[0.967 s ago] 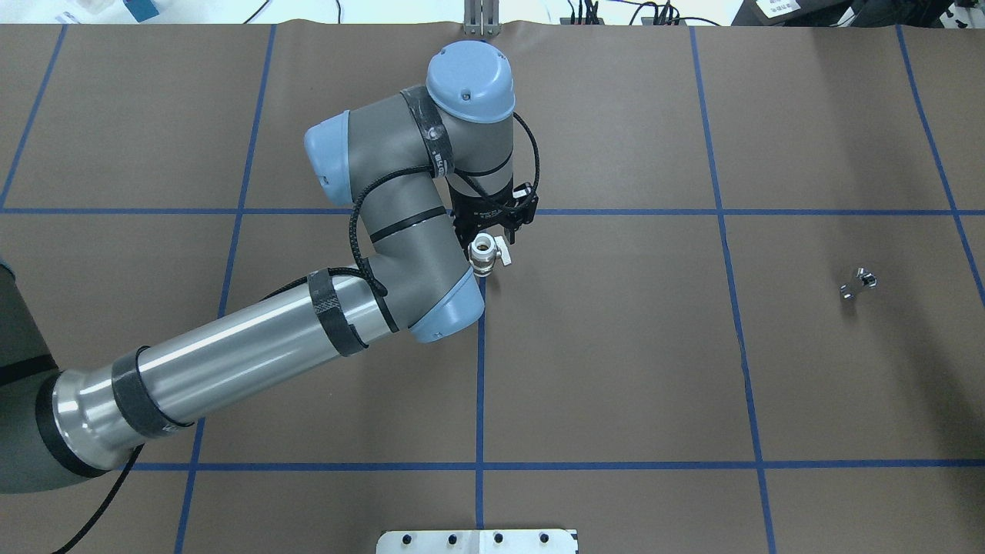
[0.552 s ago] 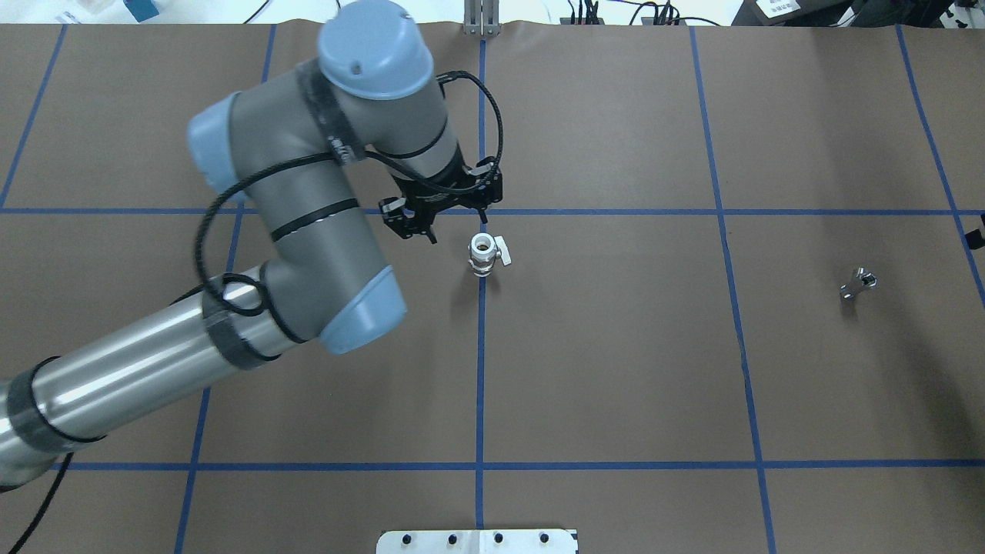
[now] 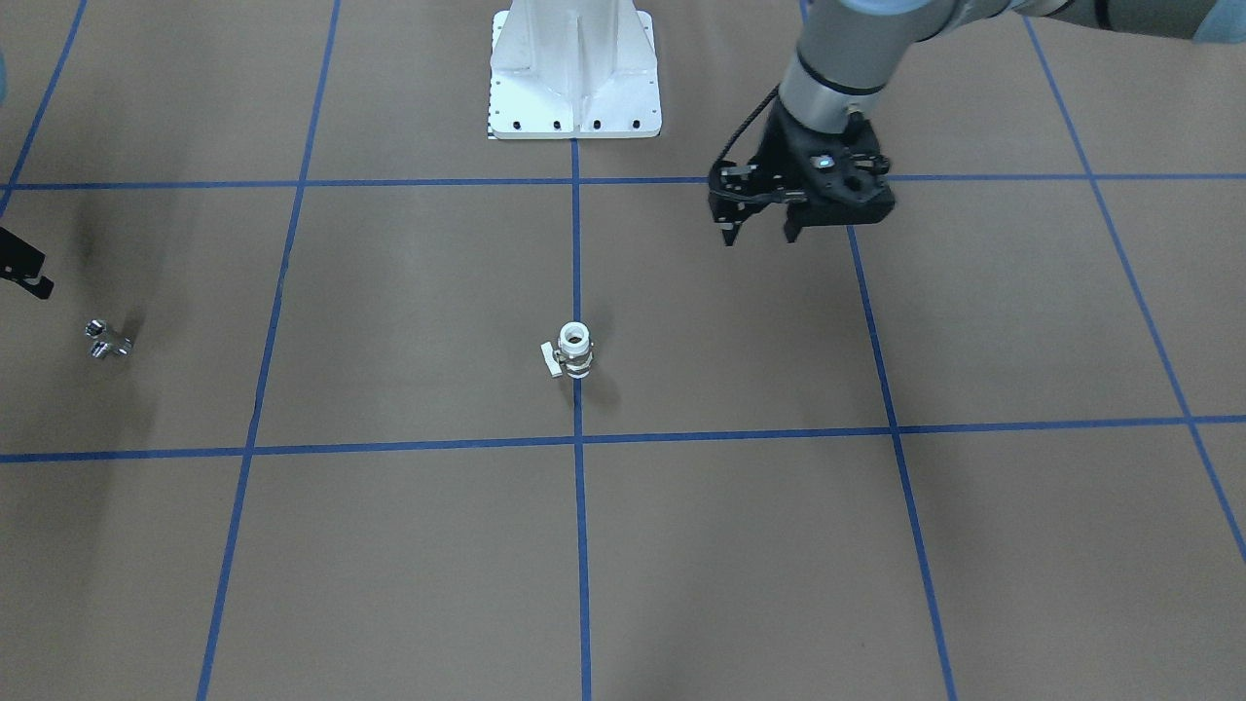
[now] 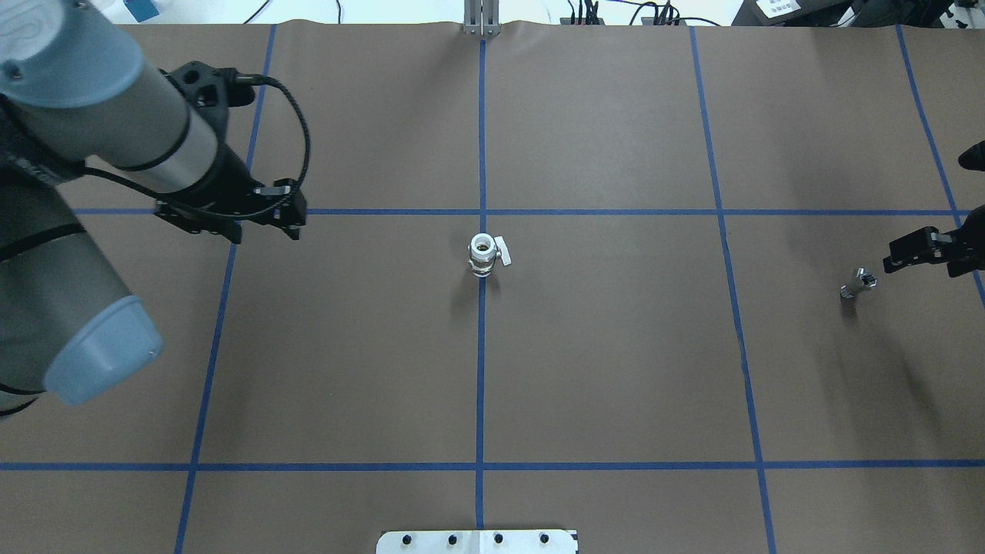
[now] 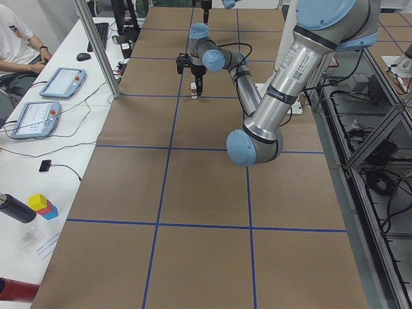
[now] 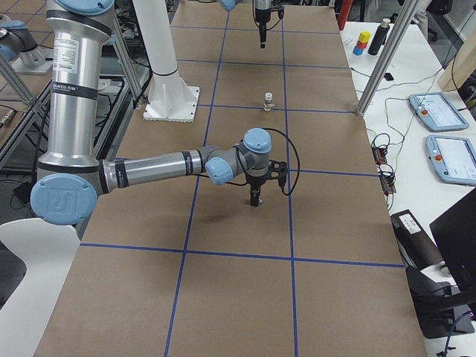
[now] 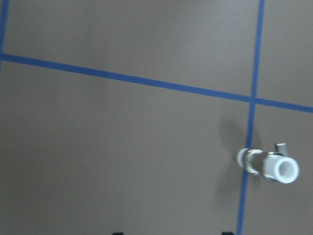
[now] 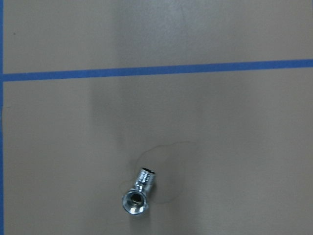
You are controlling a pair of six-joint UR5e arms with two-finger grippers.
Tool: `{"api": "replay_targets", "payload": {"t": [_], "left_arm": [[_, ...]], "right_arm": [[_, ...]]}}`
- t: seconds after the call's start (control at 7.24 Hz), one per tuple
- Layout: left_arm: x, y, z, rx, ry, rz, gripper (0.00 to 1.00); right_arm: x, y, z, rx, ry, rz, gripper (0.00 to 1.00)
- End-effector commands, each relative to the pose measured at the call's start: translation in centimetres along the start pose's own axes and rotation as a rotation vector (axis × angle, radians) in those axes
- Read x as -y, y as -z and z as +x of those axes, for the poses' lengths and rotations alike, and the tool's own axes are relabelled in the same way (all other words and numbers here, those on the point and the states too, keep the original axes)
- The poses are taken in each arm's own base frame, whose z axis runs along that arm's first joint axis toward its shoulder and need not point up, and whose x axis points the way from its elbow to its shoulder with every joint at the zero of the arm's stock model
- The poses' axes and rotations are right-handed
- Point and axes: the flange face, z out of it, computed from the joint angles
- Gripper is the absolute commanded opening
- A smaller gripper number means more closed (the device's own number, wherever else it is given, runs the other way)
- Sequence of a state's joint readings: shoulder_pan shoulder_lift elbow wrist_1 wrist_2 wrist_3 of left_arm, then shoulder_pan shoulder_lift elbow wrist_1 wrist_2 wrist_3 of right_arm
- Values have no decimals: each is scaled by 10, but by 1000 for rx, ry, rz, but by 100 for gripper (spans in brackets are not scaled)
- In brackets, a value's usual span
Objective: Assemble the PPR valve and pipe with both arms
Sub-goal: 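Withdraw the left gripper while the right gripper grasps the chrome elbow fitting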
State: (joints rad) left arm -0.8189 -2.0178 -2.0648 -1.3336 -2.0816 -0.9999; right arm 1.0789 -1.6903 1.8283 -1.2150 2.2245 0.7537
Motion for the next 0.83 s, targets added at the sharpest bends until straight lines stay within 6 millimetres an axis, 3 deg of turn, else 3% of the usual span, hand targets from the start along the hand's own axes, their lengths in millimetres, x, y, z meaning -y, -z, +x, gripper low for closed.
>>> {"api": "replay_targets", "payload": {"t": [0.0,0.14,0.69], "left_arm": [[9,11,-69,56,-72,19,73],[9,11,-70,56,-71,19,74],[9,12,-69,55,-72,20,74]], "right_arm": [[-5,-32,-10,16,4,6,96],[-7,-45,-12,38,-9,13,91],[4,-69,-16,21,-8,-6,90]]}}
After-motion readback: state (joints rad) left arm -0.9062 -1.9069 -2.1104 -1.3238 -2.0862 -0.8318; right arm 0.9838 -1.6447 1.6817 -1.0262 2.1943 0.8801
